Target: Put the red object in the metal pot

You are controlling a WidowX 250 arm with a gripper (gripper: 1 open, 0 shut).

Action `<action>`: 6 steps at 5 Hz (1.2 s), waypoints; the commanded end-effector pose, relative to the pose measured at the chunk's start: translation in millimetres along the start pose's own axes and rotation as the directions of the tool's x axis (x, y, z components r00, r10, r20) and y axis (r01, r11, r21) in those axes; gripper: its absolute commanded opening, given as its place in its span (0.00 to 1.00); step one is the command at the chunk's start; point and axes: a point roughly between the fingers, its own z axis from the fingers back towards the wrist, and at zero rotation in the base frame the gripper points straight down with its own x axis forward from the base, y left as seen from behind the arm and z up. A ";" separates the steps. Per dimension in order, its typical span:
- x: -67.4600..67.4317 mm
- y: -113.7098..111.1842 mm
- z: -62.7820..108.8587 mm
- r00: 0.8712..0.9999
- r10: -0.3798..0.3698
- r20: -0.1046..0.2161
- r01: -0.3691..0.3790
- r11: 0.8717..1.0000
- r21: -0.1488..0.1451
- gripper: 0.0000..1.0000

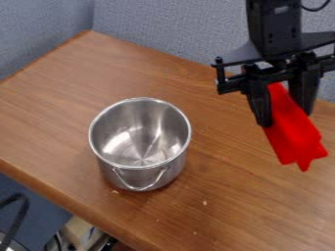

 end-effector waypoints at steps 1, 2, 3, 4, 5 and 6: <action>9.8 13.4 20.7 0.999 0.042 0.035 -0.040 0.998 -0.038 0.00; 20.7 37.7 32.3 0.994 0.093 0.064 -0.091 0.995 -0.033 0.00; 31.7 68.2 46.9 0.982 0.172 0.081 -0.170 0.985 -0.025 0.00; 43.5 104.4 44.5 0.987 0.136 0.083 -0.136 0.991 -0.001 0.00; 52.5 106.3 34.1 0.996 0.055 0.070 -0.056 0.998 0.004 0.00; 52.3 126.7 30.8 0.987 0.117 0.113 -0.118 0.993 0.001 0.00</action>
